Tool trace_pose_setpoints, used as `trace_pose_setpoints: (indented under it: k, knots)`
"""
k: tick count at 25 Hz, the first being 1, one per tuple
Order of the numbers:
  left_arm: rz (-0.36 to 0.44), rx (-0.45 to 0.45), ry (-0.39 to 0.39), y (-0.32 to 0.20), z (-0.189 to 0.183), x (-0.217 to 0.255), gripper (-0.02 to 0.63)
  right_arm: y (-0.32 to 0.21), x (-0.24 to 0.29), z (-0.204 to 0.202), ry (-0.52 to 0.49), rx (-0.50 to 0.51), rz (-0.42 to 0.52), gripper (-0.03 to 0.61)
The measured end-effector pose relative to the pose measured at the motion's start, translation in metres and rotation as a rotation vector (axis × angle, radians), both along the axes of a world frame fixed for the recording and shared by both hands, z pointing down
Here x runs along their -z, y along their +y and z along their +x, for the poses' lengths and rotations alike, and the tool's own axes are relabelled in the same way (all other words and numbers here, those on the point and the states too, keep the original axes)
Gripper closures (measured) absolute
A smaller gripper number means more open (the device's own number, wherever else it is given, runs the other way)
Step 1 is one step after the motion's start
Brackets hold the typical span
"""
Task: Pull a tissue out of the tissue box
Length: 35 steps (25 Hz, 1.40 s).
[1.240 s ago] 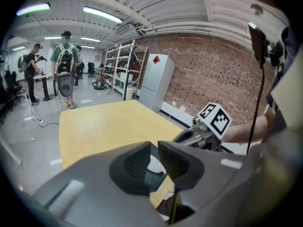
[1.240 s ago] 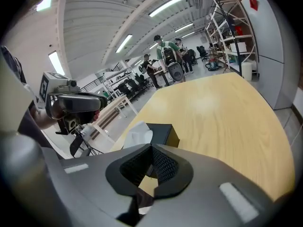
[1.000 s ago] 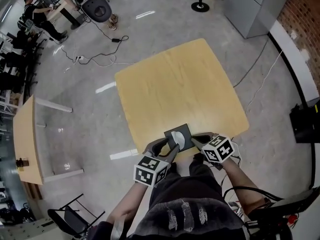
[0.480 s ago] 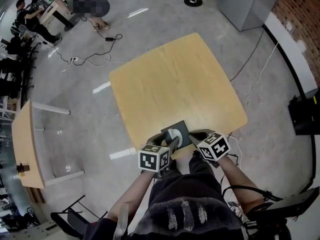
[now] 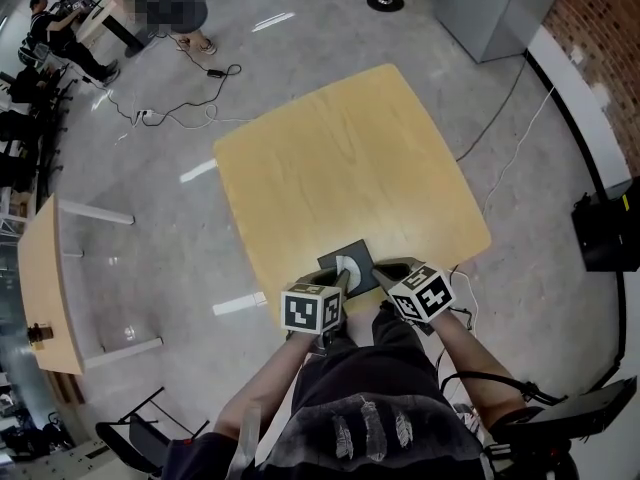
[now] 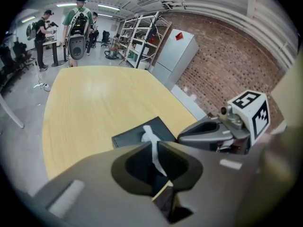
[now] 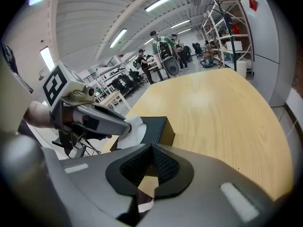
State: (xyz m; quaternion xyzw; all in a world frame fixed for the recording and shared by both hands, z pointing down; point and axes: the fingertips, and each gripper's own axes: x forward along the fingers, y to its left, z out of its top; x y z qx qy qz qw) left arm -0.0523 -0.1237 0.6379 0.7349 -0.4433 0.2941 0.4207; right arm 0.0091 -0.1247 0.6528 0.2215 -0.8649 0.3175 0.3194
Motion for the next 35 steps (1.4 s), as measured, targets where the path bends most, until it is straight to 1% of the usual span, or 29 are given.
trace_pose_setpoints:
  k: [2, 6, 19, 32, 35]
  knots:
    - [-0.003, -0.001, 0.005, 0.001, 0.0, -0.001, 0.599, 0.001, 0.0, -0.001, 0.01, 0.012, 0.009, 0.58]
    - [0.003, 0.001, 0.026, 0.002, 0.0, 0.0, 0.607, 0.002, 0.0, -0.003, 0.037, 0.042, 0.041, 0.578]
    - [-0.002, 0.009, 0.074, 0.003, 0.002, 0.007, 0.607, 0.001, 0.0, -0.002, 0.032, 0.029, 0.044, 0.578]
    - [0.003, 0.004, 0.09, 0.005, 0.004, 0.012, 0.609, -0.004, -0.001, 0.002, 0.025, 0.003, 0.052, 0.578]
    - [0.014, 0.004, 0.09, 0.006, -0.001, 0.015, 0.609, -0.004, -0.003, -0.002, 0.024, 0.001, 0.058, 0.578]
